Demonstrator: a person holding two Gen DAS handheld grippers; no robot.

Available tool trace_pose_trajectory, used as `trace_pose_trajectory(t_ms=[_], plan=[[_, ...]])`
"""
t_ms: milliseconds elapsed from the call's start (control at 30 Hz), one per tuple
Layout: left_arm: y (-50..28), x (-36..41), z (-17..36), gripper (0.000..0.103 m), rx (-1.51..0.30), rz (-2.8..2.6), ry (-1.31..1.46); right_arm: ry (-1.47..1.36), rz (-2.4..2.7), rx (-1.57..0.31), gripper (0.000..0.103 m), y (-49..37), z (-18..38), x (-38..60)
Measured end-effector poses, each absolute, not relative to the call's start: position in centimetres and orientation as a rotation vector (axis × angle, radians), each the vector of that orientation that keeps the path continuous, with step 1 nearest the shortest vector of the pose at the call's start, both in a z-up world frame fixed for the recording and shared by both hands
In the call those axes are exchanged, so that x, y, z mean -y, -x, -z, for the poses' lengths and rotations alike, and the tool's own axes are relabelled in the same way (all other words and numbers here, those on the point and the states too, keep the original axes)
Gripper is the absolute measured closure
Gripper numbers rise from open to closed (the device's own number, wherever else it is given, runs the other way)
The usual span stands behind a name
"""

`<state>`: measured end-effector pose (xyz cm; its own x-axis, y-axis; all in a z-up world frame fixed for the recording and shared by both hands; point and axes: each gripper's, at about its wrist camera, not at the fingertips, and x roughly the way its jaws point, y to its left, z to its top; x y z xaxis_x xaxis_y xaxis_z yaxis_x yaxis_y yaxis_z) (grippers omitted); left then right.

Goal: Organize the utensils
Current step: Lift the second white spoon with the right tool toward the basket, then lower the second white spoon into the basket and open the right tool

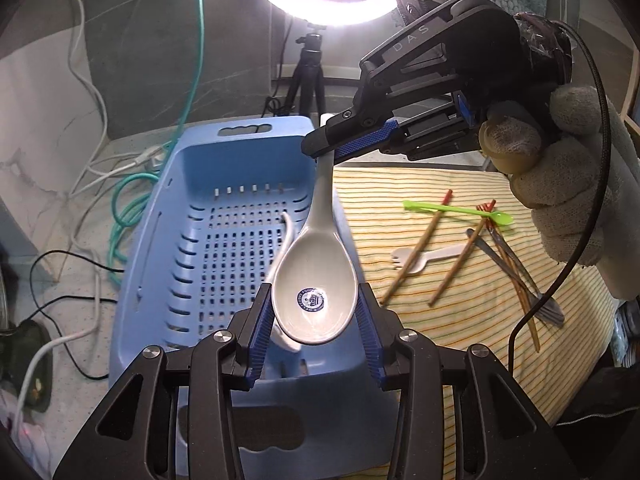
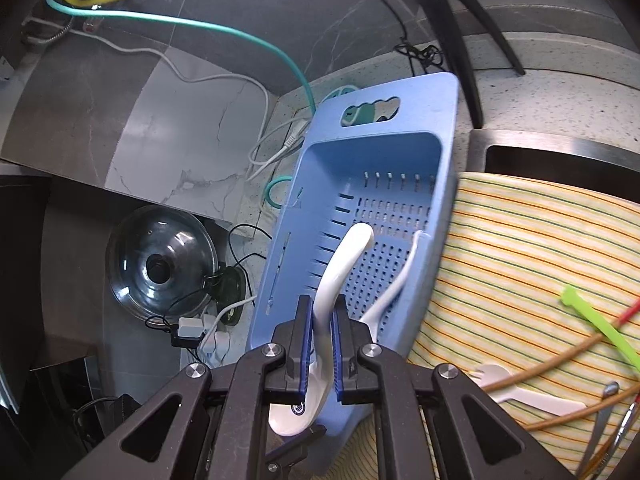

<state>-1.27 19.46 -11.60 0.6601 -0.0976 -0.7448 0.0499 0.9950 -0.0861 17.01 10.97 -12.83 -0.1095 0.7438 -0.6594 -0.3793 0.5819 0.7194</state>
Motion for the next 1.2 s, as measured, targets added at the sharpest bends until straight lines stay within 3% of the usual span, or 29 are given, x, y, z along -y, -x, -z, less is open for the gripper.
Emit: trace_pose_trajectory(t_ms=[533, 733, 1200], plan=[[0.9, -21.0, 12.1, 0.064, -0.855, 0.023, 0.057, -0.223, -0.984, -1.333, 0.090, -16.9, 12.8, -14.3], [1.3, -21.4, 12.2, 0.064, -0.854, -0.019, 0.074, -0.203, -0.980, -1.315, 0.075, -17.0, 12.5, -14.1], [3.0, -19.7, 9.3, 0.064, -0.797, -0.051, 0.012, -0.186, -0.991, -1.270, 0.075, -15.5, 10.7, -11.9]])
